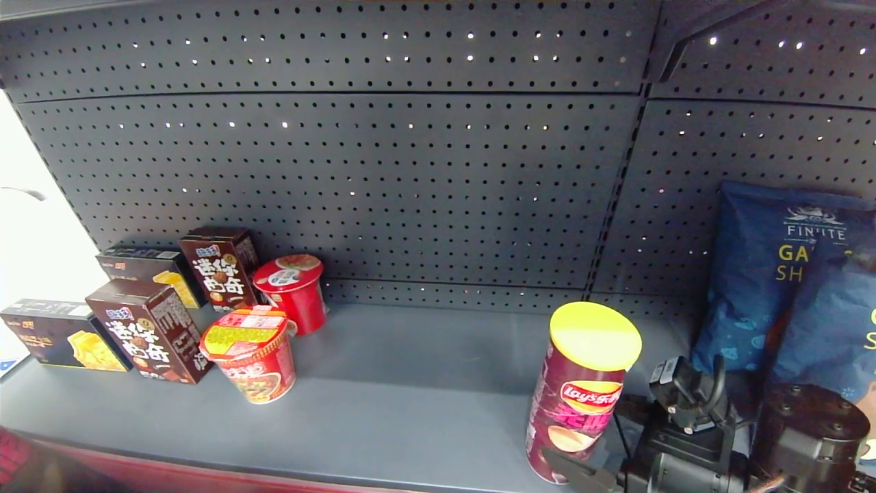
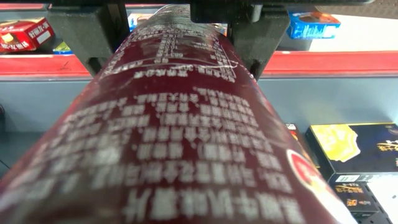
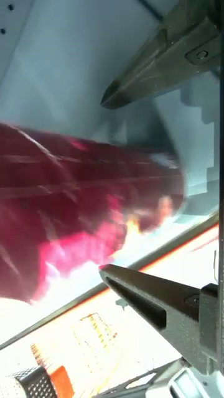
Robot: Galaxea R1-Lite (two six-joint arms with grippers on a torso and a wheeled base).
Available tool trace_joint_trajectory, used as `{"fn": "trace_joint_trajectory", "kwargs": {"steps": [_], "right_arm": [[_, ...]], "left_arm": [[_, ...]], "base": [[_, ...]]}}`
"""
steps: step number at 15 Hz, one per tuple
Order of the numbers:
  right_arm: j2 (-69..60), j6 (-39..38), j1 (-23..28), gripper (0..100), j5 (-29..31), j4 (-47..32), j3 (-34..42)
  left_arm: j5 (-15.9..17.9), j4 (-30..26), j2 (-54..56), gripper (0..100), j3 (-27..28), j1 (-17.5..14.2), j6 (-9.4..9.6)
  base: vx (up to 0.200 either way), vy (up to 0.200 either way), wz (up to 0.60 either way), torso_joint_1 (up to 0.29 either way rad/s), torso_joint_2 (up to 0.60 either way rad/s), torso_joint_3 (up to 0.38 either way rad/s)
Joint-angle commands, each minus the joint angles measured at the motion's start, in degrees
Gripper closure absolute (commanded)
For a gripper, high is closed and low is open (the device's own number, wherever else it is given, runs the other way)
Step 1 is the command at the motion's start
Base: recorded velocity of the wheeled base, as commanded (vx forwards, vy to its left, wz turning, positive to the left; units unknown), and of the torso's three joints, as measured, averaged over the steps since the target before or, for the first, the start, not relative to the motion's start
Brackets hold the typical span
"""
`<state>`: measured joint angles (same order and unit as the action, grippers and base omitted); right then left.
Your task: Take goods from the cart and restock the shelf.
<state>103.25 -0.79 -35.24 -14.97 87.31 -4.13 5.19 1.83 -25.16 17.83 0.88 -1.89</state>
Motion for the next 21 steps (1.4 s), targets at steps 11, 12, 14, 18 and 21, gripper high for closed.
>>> {"fn": "trace_joint_trajectory", "kwargs": {"steps": [11, 12, 14, 18, 21], "right_arm": [[-36.19, 2.29, 8.17, 0, 3.46, -30.62, 1.14], [-42.08, 2.29, 9.23, 0, 3.46, -37.12, -0.09], [-54.56, 2.2, 11.42, 0, 3.63, -53.91, -4.39], [-72.76, 2.29, 15.47, 0, 14.79, -89.42, -18.28], [-82.69, 1.93, 18.81, 0, 24.02, -97.06, -20.83]], "left_arm": [[-0.01, -0.07, 3.28, 100, -1.4, -0.09, 0.13], [-0.1, -0.07, 4.16, 100, -1.4, -0.09, 0.22], [-0.36, -0.07, 5.39, 100, -1.31, -0.09, 1.36], [1.31, 0.11, 4.07, 100, 3.52, 2.02, 5.49], [8.17, 0.11, -7.36, 100, 16.79, 2.55, 6.11]], "base": [[0.0, 0.0, 0.0, 0.0, 0.0, 0.0], [0.0, 0.0, 0.0, 0.0, 0.0, 0.0], [0.0, 0.0, 0.0, 0.0, 0.0, 0.0], [0.0, 0.0, 0.0, 0.0, 0.0, 0.0], [0.0, 0.0, 0.0, 0.0, 0.0, 0.0]]}}
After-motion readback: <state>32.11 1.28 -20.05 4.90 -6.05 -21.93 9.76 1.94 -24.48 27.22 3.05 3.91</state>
